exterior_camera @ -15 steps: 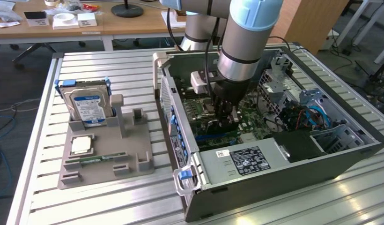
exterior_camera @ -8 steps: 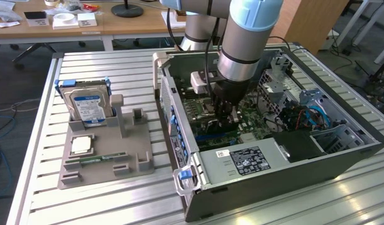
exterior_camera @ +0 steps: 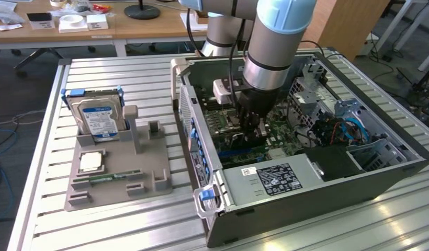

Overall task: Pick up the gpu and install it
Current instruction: 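Insert the gpu into the slot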

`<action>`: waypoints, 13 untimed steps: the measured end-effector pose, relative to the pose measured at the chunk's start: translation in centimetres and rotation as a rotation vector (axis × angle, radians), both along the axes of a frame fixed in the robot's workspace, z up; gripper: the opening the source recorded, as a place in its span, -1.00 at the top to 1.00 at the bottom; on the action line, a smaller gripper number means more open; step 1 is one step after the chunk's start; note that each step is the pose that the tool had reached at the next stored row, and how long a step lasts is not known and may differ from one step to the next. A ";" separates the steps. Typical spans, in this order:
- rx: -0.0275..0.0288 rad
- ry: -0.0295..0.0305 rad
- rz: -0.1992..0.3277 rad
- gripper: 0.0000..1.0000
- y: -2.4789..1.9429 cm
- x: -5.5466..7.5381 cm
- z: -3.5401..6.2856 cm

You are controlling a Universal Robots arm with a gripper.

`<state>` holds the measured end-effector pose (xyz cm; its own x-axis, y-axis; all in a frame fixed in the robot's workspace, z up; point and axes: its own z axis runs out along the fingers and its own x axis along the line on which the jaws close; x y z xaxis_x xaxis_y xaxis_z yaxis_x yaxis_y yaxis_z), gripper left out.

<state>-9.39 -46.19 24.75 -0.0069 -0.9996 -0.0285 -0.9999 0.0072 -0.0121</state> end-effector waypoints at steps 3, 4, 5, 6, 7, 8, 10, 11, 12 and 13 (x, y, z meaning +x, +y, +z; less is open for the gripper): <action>-0.0010 0.0002 0.000 0.46 -0.04 0.0 0.02; -0.0010 0.0001 0.000 0.46 -0.05 0.0 0.01; -0.0010 0.0001 0.000 0.46 -0.07 0.0 0.01; -0.0008 0.0000 0.000 0.46 -0.08 0.0 0.00; -0.0008 0.0000 0.000 0.46 -0.08 0.0 0.00; -0.0007 0.0000 0.000 0.46 -0.08 0.0 -0.05; -0.0015 0.0004 0.000 0.46 -0.09 0.0 -0.17; -0.0017 0.0005 0.000 0.46 -0.09 0.0 -0.21; -0.0019 0.0006 0.000 0.46 -0.09 0.0 -0.26; -0.0009 0.0002 0.000 0.46 -0.08 0.0 -0.34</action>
<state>-9.39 -46.28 24.41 -0.0069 -0.9996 -0.0276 -0.9999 0.0072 -0.0119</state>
